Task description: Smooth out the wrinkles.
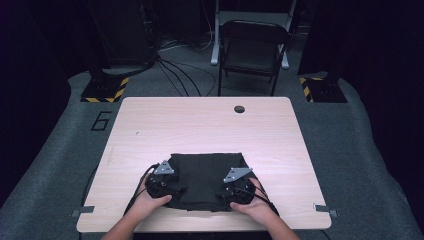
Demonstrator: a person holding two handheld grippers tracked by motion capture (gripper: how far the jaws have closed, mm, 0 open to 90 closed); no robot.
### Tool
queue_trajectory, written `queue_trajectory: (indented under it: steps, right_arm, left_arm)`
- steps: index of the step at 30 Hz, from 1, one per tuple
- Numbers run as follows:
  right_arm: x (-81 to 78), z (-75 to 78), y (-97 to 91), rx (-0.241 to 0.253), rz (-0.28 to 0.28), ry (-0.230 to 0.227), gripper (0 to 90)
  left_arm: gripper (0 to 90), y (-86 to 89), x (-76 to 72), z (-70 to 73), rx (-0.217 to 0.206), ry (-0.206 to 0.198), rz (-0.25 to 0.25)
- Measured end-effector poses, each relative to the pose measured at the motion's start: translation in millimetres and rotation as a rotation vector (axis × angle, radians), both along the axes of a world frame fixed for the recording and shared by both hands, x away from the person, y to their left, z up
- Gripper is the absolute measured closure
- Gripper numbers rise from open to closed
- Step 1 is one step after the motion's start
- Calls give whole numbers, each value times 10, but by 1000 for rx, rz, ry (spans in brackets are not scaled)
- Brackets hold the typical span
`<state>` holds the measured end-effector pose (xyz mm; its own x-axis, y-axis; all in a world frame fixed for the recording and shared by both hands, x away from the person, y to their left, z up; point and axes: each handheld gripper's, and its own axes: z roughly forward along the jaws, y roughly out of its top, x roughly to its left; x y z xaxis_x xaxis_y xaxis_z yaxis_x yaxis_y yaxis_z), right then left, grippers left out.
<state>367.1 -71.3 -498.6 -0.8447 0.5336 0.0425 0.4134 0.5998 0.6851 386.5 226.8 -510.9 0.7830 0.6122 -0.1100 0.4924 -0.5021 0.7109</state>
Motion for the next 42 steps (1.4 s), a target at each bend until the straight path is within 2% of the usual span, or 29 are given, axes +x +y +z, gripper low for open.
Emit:
queue_trajectory:
  steps: [5, 6, 14, 25, 28, 37, 42]
  right_arm:
    - [4, -12, 1, 13, -5, -9, 514]
    - [6, -2, -5, 4, 0, 8, 514]
    - [9, -10, -12, 16, -1, 5, 513]
    - [16, 0, -12, 26, -8, 23, 493]
    - [22, 36, -18, 33, -6, 41, 480]
    - [-1, 150, -33, 52, -7, 27, 476]
    - [-5, 210, -61, 71, -17, 26, 472]
  left_arm:
    - [393, 6, -2, -13, -5, -4, 0]
    - [393, 7, -2, -19, -10, -5, 2]
    - [393, 28, 9, -47, -39, 11, 10]
    - [394, 22, -2, -60, -48, 1, 22]
    - [394, 29, -1, -51, -44, 10, 15]
    - [393, 29, -20, -42, -48, 3, 33]
    - [391, 56, -31, 12, -67, 18, 44]
